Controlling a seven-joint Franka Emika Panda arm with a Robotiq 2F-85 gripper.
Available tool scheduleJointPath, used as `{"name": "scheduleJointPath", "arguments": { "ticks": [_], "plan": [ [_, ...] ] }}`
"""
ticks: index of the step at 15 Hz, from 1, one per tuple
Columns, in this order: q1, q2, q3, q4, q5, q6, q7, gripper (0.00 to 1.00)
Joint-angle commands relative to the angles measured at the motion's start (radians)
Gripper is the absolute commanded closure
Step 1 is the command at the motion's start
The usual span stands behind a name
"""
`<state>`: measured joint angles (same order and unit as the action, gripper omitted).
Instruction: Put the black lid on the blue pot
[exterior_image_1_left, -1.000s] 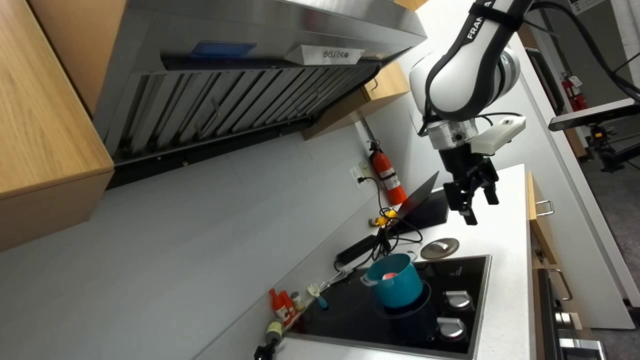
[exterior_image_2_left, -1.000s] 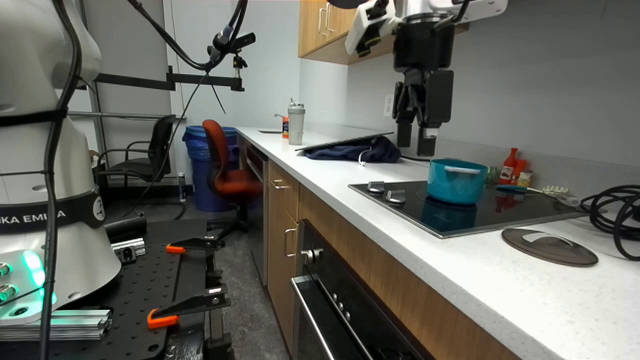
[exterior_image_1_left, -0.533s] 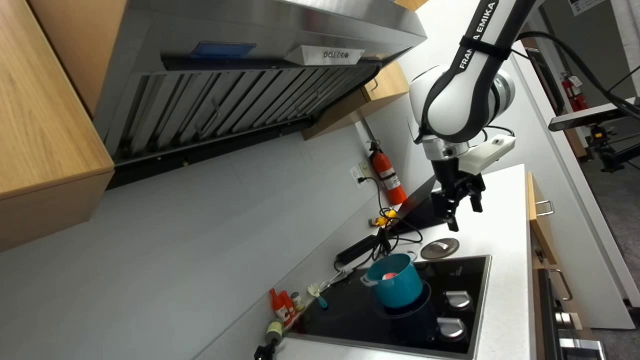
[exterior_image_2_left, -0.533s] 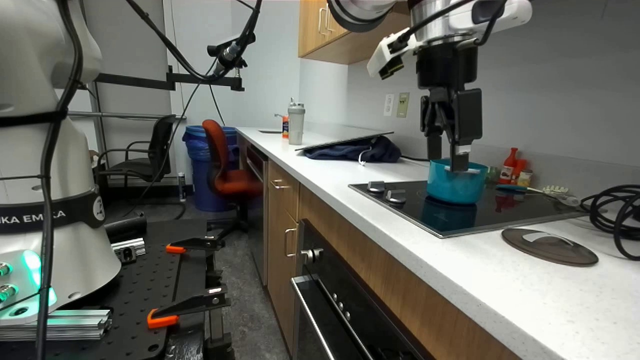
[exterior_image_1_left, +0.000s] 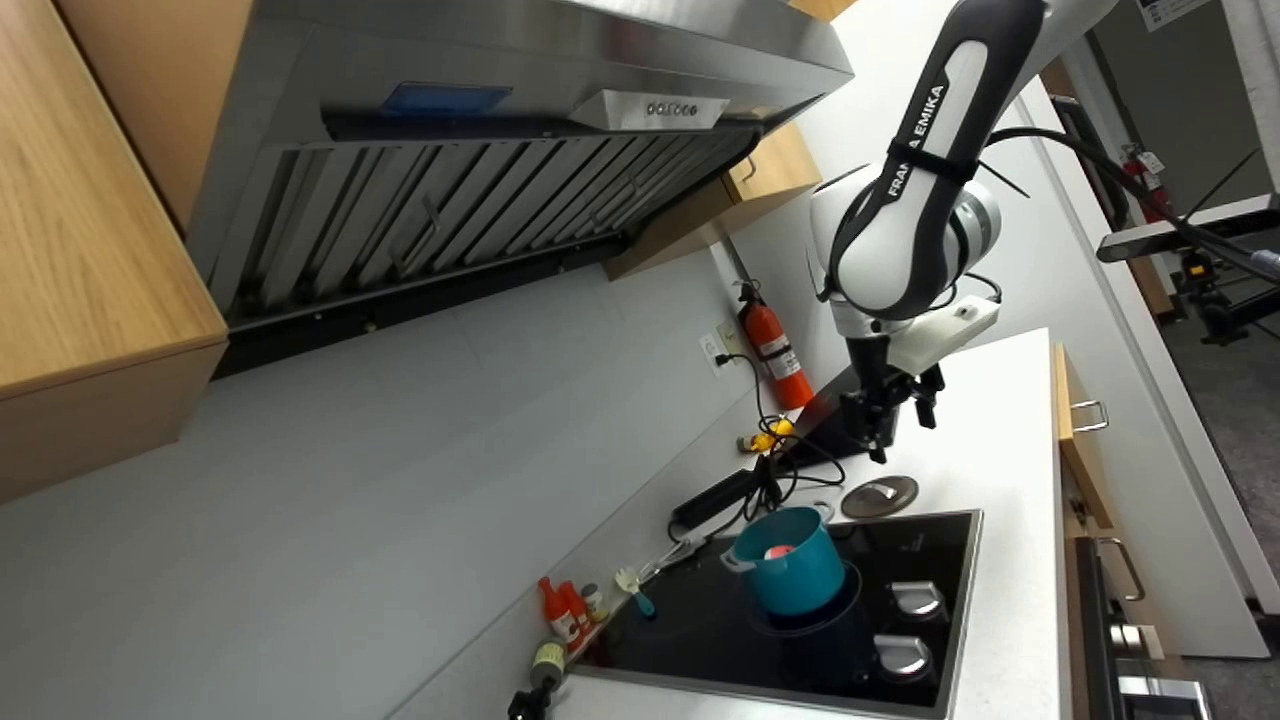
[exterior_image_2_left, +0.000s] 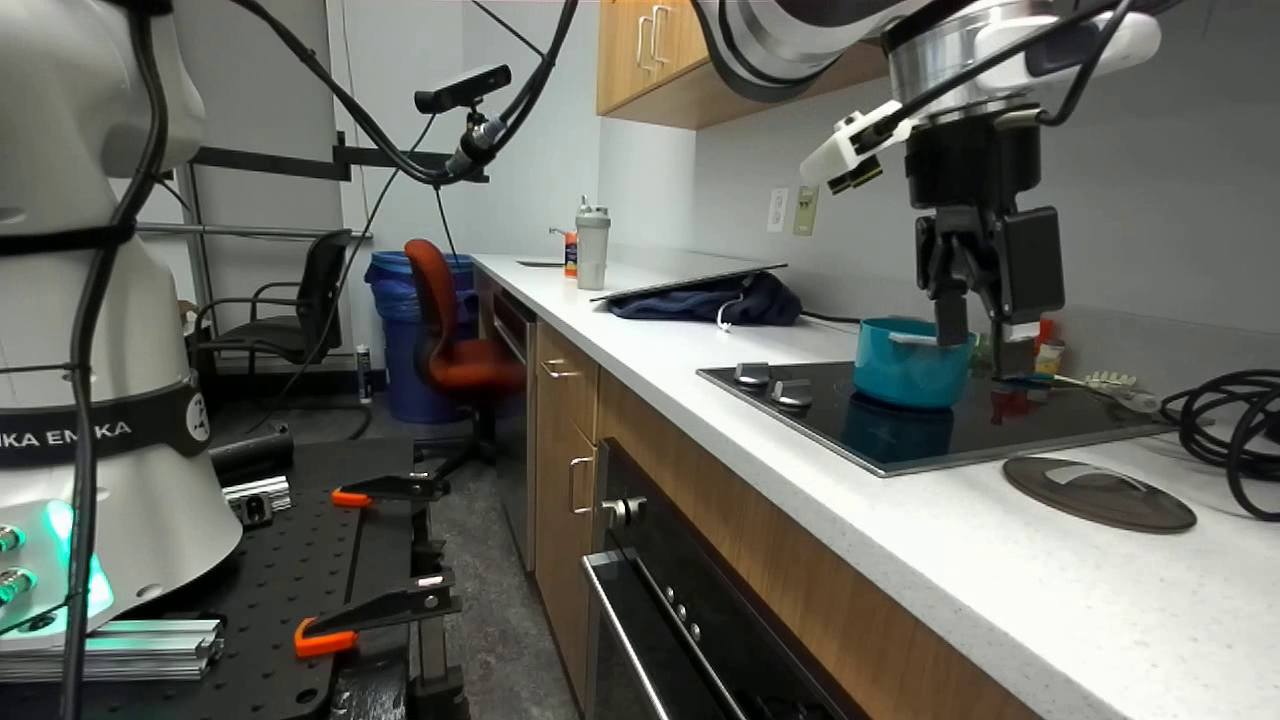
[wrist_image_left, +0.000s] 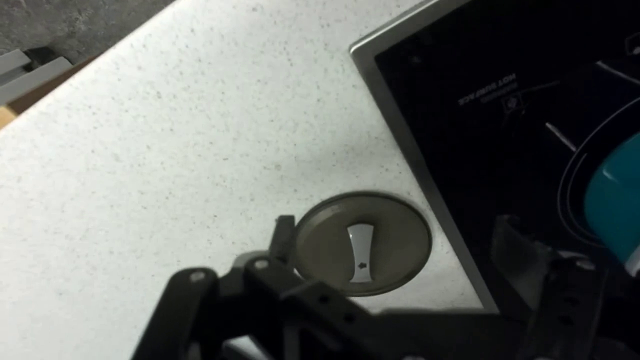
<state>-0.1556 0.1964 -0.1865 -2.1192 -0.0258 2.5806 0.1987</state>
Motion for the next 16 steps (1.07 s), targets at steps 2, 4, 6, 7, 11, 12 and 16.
{"name": "scheduleJointPath", "arguments": {
  "ticks": [2, 4, 6, 7, 11, 12, 16],
  "plan": [
    [-0.005, 0.108, -0.005, 0.124, 0.024, 0.005, 0.012, 0.00],
    [-0.003, 0.143, -0.007, 0.165, 0.017, 0.001, 0.012, 0.00],
    [-0.002, 0.179, -0.010, 0.207, 0.009, 0.000, 0.010, 0.00],
    [-0.002, 0.196, -0.012, 0.227, 0.006, -0.001, 0.011, 0.00],
    [-0.001, 0.261, -0.018, 0.301, -0.002, -0.015, 0.008, 0.00],
    [0.000, 0.275, -0.019, 0.316, -0.003, -0.017, 0.007, 0.00],
    [0.004, 0.325, -0.022, 0.360, -0.004, -0.020, 0.015, 0.00]
  ]
}}
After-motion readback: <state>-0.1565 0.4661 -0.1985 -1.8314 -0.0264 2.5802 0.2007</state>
